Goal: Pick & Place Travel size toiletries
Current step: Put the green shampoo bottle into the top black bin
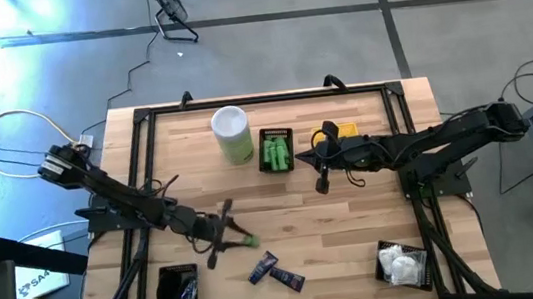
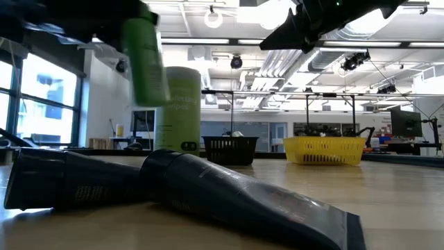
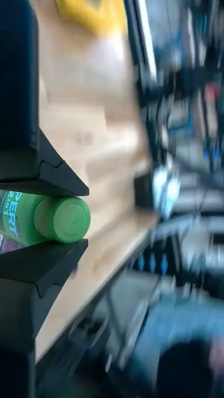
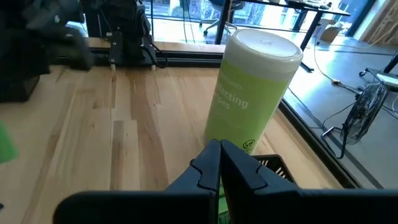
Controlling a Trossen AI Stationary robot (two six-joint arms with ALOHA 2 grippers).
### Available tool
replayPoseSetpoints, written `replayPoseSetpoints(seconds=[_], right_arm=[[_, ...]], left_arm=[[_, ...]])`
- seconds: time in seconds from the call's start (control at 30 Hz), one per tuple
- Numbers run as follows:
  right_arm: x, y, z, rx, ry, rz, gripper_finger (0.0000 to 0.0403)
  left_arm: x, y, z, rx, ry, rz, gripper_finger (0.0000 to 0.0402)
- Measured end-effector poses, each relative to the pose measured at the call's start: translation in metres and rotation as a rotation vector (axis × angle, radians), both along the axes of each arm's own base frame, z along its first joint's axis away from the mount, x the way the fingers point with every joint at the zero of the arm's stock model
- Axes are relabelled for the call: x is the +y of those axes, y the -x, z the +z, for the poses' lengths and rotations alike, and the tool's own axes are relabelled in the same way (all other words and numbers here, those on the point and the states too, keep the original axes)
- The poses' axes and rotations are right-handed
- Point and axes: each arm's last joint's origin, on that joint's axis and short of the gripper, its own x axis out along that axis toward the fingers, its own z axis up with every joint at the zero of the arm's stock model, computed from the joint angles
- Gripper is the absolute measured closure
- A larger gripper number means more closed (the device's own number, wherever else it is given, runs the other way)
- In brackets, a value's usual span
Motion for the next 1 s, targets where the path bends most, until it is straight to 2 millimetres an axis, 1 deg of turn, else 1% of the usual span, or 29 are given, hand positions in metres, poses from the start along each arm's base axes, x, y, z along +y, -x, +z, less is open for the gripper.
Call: replayPoseSetpoints(seconds=[0.23,0.33,0.47,0.6,0.7,0.87,1.0], right_arm=[[0.0,0.0,0.0,0.0,0.0,0.0,0.0398],[0.0,0.0,0.0,0.0,0.0,0.0,0.0398],[0.0,0.0,0.0,-0.002,-0.006,-0.002,0.0398],[0.0,0.0,0.0,-0.002,-0.007,-0.002,0.0398],[0.0,0.0,0.0,-0.003,-0.009,-0.003,0.0398],[0.0,0.0,0.0,-0.002,-0.01,-0.003,0.0398],[0.0,0.0,-0.001,0.005,-0.01,-0.003,0.0398]], left_arm=[[0.011,0.0,0.012,-0.053,0.029,0.348,0.0297],[0.011,-0.005,0.023,-0.078,0.03,0.404,0.0297],[0.019,-0.019,0.038,-0.062,0.02,0.463,0.0297],[0.037,-0.037,0.051,-0.016,0.028,0.552,0.0297],[0.053,-0.049,0.05,0.03,0.054,0.627,0.0297],[0.077,-0.065,0.051,0.024,0.109,0.723,0.0297],[0.095,-0.071,0.048,0.028,0.143,0.791,0.0297]])
